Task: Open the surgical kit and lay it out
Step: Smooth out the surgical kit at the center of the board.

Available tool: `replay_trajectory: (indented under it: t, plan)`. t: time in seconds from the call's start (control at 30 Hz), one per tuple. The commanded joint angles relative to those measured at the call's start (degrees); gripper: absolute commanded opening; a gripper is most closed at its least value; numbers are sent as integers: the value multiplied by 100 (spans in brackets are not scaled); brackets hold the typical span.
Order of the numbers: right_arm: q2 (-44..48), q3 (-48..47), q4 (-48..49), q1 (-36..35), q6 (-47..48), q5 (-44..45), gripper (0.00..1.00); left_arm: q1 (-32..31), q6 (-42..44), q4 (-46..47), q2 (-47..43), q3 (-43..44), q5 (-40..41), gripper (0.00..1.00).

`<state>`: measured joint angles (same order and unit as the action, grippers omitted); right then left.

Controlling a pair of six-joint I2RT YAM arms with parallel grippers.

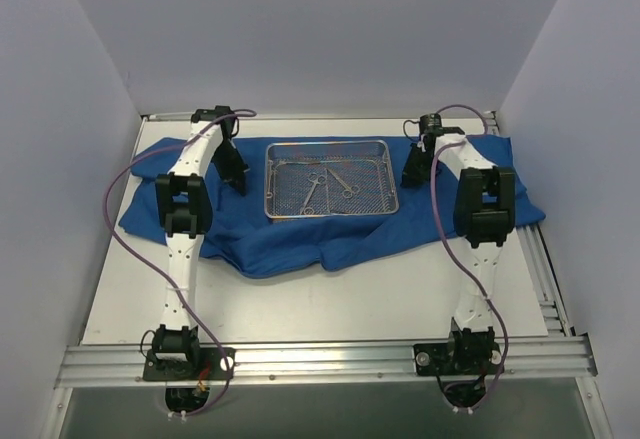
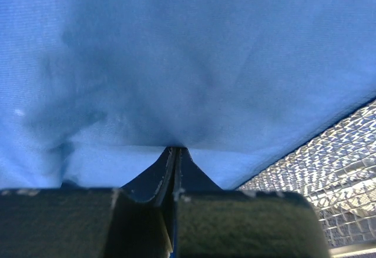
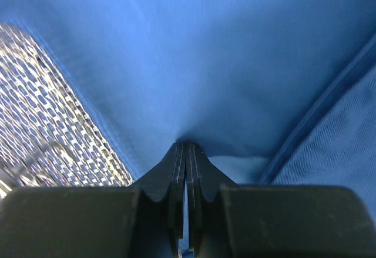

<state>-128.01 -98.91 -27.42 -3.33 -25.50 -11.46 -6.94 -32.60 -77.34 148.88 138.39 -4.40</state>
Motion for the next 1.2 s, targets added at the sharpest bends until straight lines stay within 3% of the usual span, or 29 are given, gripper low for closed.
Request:
replay_trajectory:
  t: [0.0, 0.07, 0.2, 0.6, 0.77, 0.87, 1.03, 1.17]
  plan:
    - [-541, -145, -9, 35, -17, 356, 0, 202, 52, -133, 871, 821, 204, 2]
    - [-734, -338, -27, 35, -96, 276, 0, 359, -62, -132, 985, 1179, -200, 2]
    - [-1006, -751, -123, -1, -228, 188, 0, 509, -89, -369, 1406, 1891, -254, 2]
    - [-2606, -3386, -712, -97, -535, -215, 0, 1203, -352, 122, 1715, 2167, -1141, 2]
    - [-2950, -3653, -494, -36, -869, -541, 0, 1599, -458, 316, 1881, 2613, -1651, 2]
    - [-2809, -3494, 6, -36, -747, -918, 0, 1573, -300, 1017, 1409, 2196, -1775, 2]
    - [-2248, -3758, 394, 95, -571, -1243, 0, 1406, -334, 2379, -348, 929, -1722, 3]
    - [-1668, -3776, 335, 245, -571, -1350, 3, 1143, -195, 2172, -1070, 418, -1345, 12]
